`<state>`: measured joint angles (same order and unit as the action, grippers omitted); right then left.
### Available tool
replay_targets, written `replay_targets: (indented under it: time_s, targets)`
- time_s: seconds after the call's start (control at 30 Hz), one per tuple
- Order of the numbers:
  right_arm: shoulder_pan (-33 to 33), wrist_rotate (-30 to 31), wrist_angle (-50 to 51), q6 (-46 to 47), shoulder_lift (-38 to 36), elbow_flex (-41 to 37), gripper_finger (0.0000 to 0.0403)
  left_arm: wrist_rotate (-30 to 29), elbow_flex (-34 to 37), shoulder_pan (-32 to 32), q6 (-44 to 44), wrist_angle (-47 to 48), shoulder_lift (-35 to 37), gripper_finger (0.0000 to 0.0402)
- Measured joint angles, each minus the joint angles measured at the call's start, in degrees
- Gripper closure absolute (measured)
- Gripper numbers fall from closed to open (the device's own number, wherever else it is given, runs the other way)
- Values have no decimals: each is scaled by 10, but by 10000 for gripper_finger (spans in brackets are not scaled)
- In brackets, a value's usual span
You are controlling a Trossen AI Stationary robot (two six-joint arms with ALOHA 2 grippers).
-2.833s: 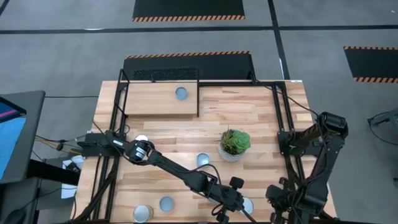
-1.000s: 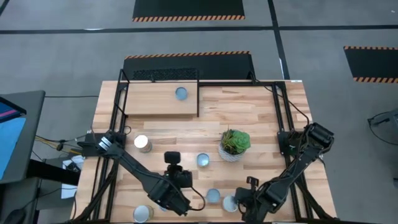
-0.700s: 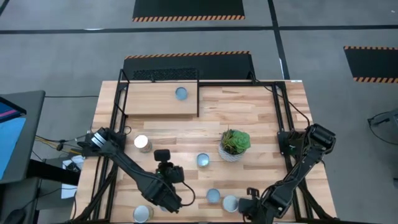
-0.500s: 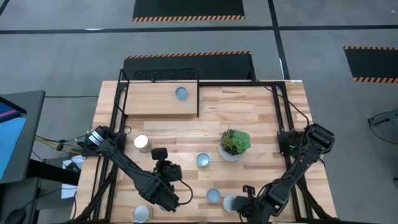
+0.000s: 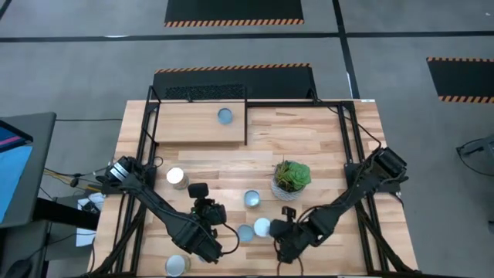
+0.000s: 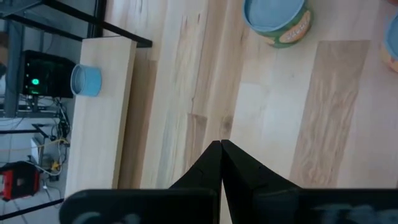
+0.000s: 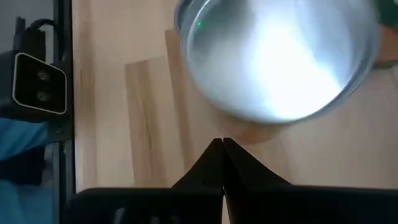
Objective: Pick and place cans onto a shelf
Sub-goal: Adjust the canned goods
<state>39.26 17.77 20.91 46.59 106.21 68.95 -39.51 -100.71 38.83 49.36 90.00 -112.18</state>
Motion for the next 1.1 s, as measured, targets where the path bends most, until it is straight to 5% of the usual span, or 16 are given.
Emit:
replay_targets:
  time_s: [0.17, 0.5, 0.8, 1.1]
  targets:
    - [15, -56, -3, -6, 0, 0, 389, 0, 0, 3, -6, 0, 0, 401]
    - [-31, -9, -12, -75, 0, 0, 391, 0, 0, 3, -3, 0, 0, 402]
    - [-133, 48, -137, -217, 0, 0, 389, -10, 0, 3, -2, 0, -1, 401]
    - [-84, -59, -135, -203, 0, 0, 387, -18, 0, 4, -2, 0, -1, 401]
